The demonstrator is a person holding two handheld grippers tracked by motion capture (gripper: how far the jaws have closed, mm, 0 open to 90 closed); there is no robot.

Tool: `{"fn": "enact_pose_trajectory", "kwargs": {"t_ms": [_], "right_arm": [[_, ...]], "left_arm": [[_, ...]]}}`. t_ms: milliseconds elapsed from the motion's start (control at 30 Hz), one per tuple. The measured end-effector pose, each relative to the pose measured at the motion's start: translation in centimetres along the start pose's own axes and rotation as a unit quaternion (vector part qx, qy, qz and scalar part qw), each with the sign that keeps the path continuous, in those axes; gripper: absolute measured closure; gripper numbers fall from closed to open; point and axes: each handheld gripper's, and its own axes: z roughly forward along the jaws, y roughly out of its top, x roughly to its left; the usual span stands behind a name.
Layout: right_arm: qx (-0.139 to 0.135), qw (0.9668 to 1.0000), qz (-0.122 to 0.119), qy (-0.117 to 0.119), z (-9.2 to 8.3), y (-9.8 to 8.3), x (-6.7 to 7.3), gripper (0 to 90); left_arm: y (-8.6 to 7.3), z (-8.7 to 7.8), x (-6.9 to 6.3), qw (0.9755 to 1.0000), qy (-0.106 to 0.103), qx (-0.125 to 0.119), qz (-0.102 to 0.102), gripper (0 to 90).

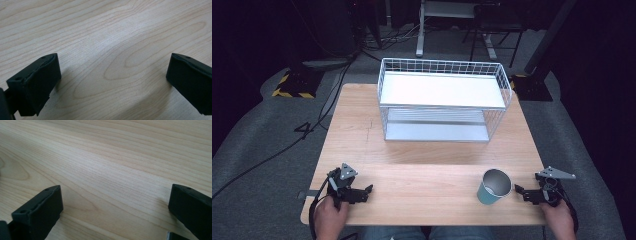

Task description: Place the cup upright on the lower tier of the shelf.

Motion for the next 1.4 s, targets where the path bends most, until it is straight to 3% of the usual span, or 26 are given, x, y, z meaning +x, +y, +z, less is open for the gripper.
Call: {"fn": "enact_pose_trajectory", "kwargs": {"t_ms": [100,167,300,367,433,533,600,667,700,800,900,1233,1367,1400], "right_arm": [[-0.008,0.9998,0.018,0.004,-0.3,-0.1,0.0,0.0],[-0.017,0.9998,0.011,-0.003,-0.8,-0.1,0.0,0.0],[-0.044,0.9983,0.034,-0.014,-2.2,0.0,0.0,0.0],[-0.044,0.9983,0.039,-0.005,-2.7,0.0,0.2,0.0],[-0.045,0.9983,0.036,-0.006,-3.2,0.1,0.6,2.4],[-0.042,0.9988,0.015,-0.019,-3.9,0.4,1.5,20.7],[-0.050,0.9984,0.025,-0.011,-4.3,0.6,2.1,13.7],[-0.057,0.9980,0.026,-0.003,-4.5,0.7,2.4,16.2],[-0.068,0.9977,0.005,0.003,-4.8,0.9,3.2,16.3],[-0.066,0.9976,-0.015,0.017,-4.8,1.3,4.3,16.5],[-0.060,0.9970,-0.022,0.044,-4.8,1.3,5.5,16.2],[-0.081,0.9935,-0.054,0.059,-6.5,0.7,8.2,15.6],[-0.086,0.9916,-0.063,0.073,-6.8,0.5,9.2,14.9],[-0.099,0.9895,-0.063,0.085,-6.9,0.6,9.7,14.8]], "left_arm": [[0.0,0.0,0.0,1.0000,0.000,-0.001,-0.001,0.0],[0.1,0.1,0.0,1.0000,-0.002,0.000,0.002,0.0],[0.1,0.1,0.0,1.0000,-0.004,0.001,0.003,0.0],[0.1,0.1,0.0,1.0000,-0.003,0.000,0.003,0.0],[0.2,0.1,0.0,1.0000,-0.003,0.001,0.003,0.0],[0.2,0.1,0.0,1.0000,-0.003,0.001,0.003,0.0],[0.2,0.1,0.0,1.0000,-0.003,0.001,0.003,0.0],[0.2,0.1,0.0,1.0000,-0.004,0.001,0.003,0.0],[0.2,0.1,0.0,1.0000,-0.003,0.001,0.003,0.0],[0.2,0.1,0.0,1.0000,-0.003,0.001,0.003,0.0],[0.2,0.1,0.0,1.0000,-0.003,0.001,0.003,0.0],[0.2,0.1,0.0,1.0000,-0.004,0.001,0.003,0.0],[0.2,0.1,0.0,1.0000,-0.004,0.001,0.003,0.0],[0.2,0.1,0.0,1.0000,-0.004,0.001,0.003,0.0]]}}
